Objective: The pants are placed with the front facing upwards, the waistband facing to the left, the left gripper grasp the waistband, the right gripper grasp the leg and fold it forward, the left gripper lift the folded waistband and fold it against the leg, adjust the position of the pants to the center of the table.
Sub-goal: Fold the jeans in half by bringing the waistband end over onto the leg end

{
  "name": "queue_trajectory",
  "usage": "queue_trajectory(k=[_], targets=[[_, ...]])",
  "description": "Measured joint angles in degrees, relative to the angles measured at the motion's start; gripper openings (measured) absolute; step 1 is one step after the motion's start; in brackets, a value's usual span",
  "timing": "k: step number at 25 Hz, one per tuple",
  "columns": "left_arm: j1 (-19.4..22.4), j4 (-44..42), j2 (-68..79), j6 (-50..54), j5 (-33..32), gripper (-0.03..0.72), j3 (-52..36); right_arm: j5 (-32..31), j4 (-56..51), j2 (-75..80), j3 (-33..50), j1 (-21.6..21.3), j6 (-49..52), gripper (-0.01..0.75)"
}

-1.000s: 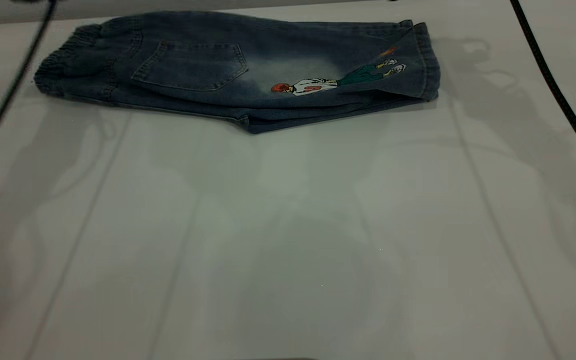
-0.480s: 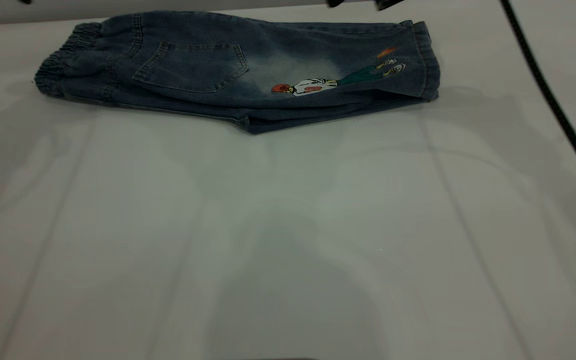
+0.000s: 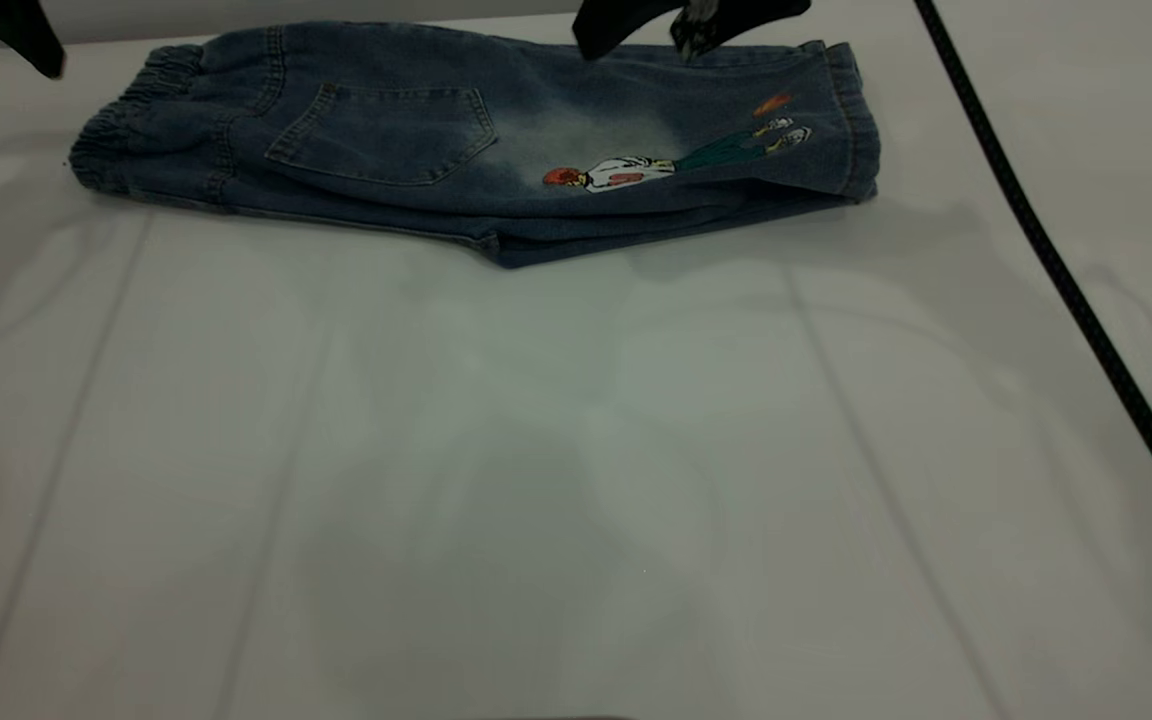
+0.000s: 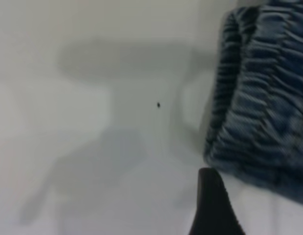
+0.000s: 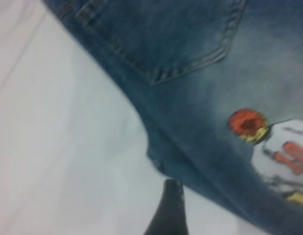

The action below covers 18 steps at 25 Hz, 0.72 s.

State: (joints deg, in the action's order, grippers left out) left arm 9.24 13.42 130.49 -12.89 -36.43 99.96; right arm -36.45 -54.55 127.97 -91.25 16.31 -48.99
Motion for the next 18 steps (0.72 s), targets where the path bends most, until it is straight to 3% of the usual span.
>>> queue_trajectory(k=[8, 18], targets=[[0.0, -0.23, 9.67, -0.07, -4.94, 0.402, 12.88, -1.29, 0.98, 0.0, 0.0, 0.18, 0.11, 0.582], [-0.18, 2.4, 15.56, -0.07, -3.16, 0.402, 15.63, -0.66, 0.98, 0.0, 0.0, 0.25, 0.16, 0.582]])
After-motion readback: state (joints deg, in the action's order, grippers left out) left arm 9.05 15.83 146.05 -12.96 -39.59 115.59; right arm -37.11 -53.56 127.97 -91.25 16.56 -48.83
